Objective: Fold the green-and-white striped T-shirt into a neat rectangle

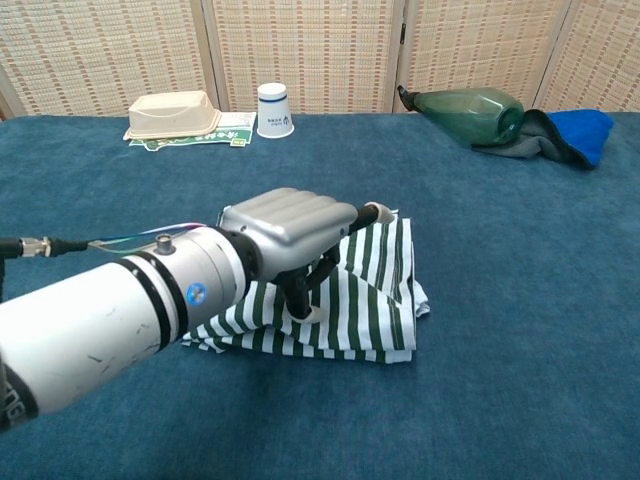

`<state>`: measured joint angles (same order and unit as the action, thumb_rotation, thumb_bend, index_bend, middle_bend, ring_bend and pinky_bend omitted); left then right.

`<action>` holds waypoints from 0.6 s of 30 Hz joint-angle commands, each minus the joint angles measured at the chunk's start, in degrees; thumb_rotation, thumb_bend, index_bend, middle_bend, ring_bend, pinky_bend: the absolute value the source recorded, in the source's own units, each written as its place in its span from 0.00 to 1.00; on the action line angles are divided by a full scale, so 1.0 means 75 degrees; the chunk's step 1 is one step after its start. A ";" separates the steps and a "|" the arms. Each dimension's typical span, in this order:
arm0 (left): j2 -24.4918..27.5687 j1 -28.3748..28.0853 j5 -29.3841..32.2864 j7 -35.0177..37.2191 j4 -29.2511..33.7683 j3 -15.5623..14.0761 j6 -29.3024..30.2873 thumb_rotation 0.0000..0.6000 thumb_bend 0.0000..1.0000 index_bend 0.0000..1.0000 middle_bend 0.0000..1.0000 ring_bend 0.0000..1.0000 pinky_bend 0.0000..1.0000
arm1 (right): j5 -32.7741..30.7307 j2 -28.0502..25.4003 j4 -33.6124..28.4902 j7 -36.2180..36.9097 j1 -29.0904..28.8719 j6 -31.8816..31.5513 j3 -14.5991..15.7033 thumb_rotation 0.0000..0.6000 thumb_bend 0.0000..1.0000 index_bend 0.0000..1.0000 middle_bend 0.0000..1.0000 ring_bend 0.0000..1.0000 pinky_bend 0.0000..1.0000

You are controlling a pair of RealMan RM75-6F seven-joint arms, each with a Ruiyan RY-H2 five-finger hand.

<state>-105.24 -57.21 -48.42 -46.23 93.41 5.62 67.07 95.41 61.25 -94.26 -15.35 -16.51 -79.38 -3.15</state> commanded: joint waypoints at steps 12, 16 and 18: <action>-0.0052 0.0428 -0.0187 0.0057 0.0157 -0.0126 -0.0055 1.00 0.25 0.00 0.79 0.73 0.93 | -0.0016 -0.0043 -0.0011 0.0014 0.0057 -0.0100 -0.0018 1.00 0.27 0.26 0.96 0.97 1.00; 0.0341 0.0576 -0.0377 0.0203 0.0768 0.0009 0.0100 1.00 0.25 0.00 0.79 0.72 0.93 | -0.0041 -0.0092 -0.0039 0.0023 0.0088 -0.0158 -0.0043 1.00 0.27 0.26 0.96 0.97 1.00; 0.0679 0.0694 -0.0495 0.0294 0.1179 0.0059 0.0225 1.00 0.25 0.00 0.78 0.72 0.93 | -0.0064 -0.0127 -0.0052 0.0043 0.0118 -0.0199 -0.0052 1.00 0.27 0.26 0.96 0.97 1.00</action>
<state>-102.82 -53.11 -50.93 -44.95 99.17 5.39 67.60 94.99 60.37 -94.61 -15.08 -15.70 -80.79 -3.51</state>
